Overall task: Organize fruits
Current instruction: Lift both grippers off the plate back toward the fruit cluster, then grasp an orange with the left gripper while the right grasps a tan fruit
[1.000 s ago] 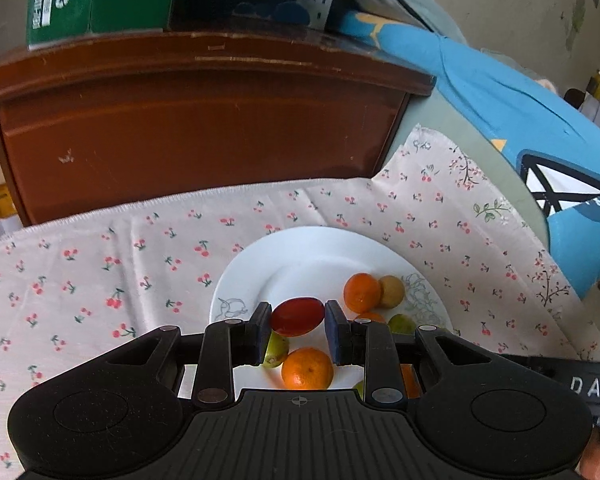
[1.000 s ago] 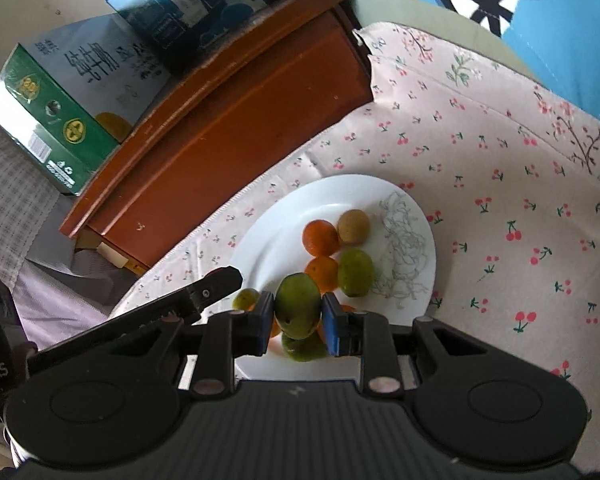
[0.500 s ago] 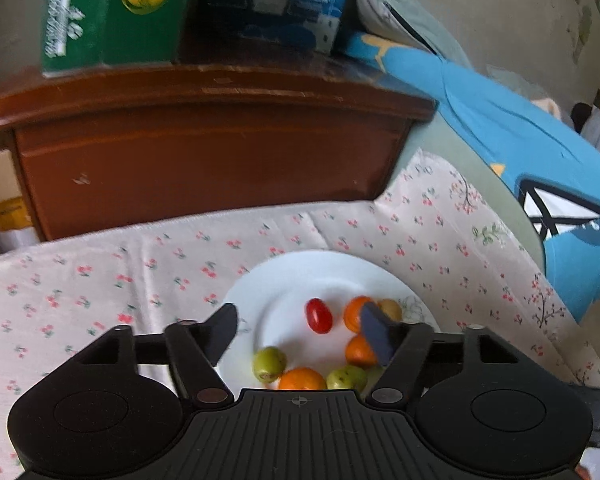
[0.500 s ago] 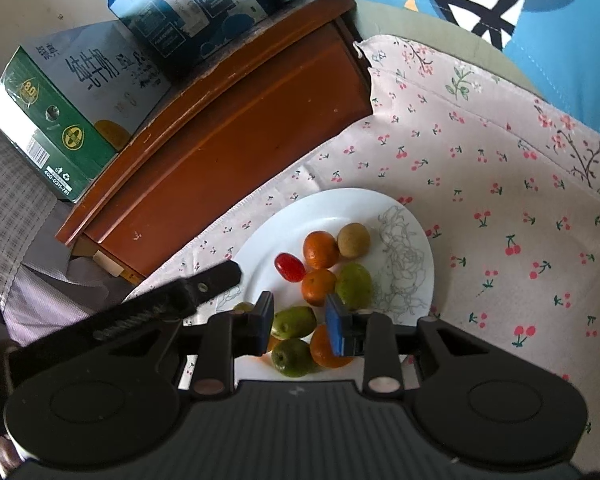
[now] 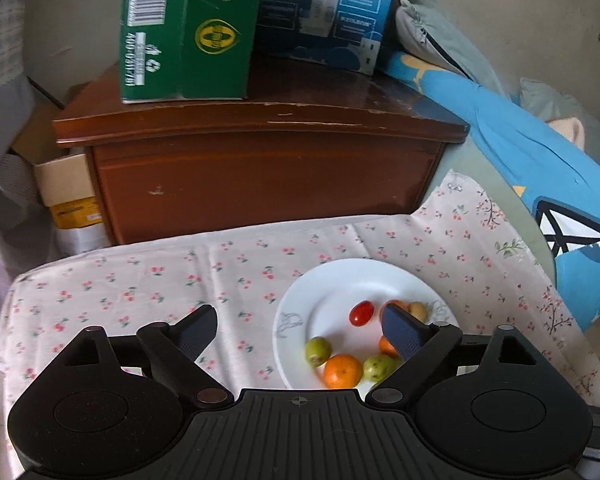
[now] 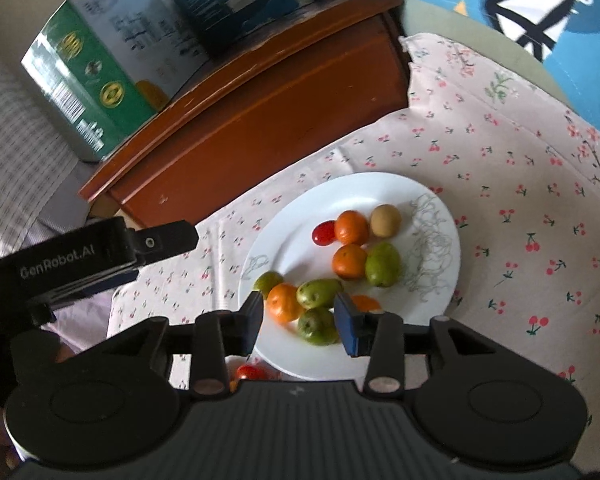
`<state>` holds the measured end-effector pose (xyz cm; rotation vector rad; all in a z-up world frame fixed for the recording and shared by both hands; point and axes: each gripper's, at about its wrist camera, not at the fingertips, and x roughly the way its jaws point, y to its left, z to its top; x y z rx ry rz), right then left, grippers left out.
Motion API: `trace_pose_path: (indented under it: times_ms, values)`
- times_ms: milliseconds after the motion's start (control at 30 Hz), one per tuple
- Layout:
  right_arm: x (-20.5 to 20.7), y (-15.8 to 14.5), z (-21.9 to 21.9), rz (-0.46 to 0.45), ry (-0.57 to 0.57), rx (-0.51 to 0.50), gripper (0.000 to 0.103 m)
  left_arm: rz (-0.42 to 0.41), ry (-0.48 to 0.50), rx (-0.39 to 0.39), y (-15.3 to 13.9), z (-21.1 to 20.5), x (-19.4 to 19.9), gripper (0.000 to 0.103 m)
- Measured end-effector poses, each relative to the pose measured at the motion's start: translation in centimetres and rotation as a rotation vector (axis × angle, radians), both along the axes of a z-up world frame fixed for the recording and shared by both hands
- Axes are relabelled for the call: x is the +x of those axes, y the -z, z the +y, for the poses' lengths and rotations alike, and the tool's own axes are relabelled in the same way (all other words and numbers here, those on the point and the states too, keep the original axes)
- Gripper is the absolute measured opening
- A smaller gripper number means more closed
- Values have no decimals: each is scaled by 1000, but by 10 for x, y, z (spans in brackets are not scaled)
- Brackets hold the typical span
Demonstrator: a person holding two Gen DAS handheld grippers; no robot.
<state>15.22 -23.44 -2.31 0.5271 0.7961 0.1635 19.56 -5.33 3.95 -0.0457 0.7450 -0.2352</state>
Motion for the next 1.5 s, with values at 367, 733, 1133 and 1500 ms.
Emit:
trace_pose_path:
  times_ms: [367, 733, 1133, 1500]
  values:
    - [-11, 1, 12, 9, -66, -13, 41, 16, -82, 15, -6, 30, -21, 91]
    - [-23, 6, 29, 22, -147, -44, 41, 67, -120, 67, 12, 46, -46, 91]
    - [-36, 22, 47, 53, -261, -83, 41, 129, -177, 97, 31, 64, -62, 91]
    - [-40, 33, 74, 49, -353, -177, 41, 188, -171, 96, 49, 70, -60, 91]
